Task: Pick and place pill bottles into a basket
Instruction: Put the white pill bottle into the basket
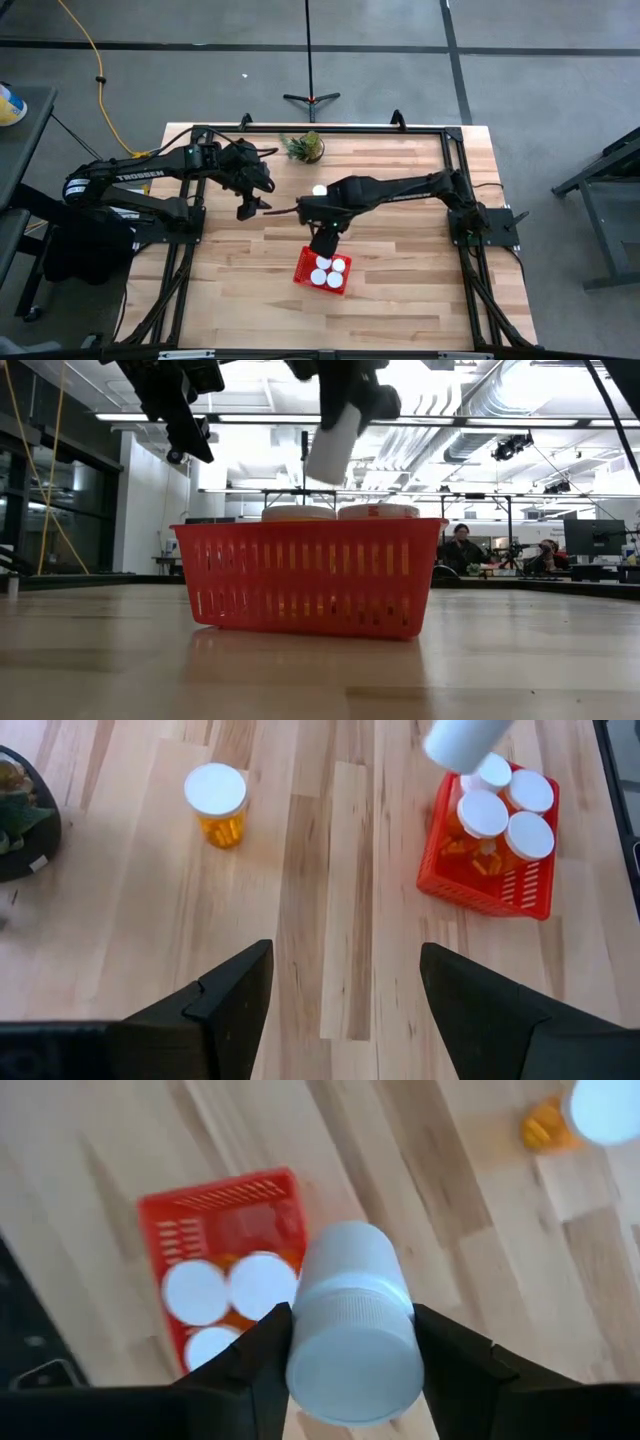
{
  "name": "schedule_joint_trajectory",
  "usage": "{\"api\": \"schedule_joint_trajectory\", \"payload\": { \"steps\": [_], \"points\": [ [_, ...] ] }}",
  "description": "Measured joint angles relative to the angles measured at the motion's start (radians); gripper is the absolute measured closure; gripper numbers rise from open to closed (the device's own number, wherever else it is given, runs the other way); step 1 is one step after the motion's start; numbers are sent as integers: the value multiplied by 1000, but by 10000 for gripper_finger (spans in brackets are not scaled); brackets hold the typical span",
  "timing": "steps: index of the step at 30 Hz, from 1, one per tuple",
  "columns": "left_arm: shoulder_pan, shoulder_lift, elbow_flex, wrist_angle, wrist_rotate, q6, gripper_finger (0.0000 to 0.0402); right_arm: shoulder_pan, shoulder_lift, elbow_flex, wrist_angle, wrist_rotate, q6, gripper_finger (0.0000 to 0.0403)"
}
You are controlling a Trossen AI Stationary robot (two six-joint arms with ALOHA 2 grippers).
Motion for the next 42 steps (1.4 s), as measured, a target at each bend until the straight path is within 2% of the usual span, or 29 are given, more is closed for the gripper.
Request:
{"api": "schedule_joint_trajectory", "payload": {
  "steps": [26, 42],
  "points": [
    [0, 0, 0, 75, 0, -34, 115, 77, 2, 7, 143, 55, 76, 235],
    [0, 0, 0, 76, 0, -35, 115, 84, 107, 7, 171, 22, 85, 230]
  ]
}}
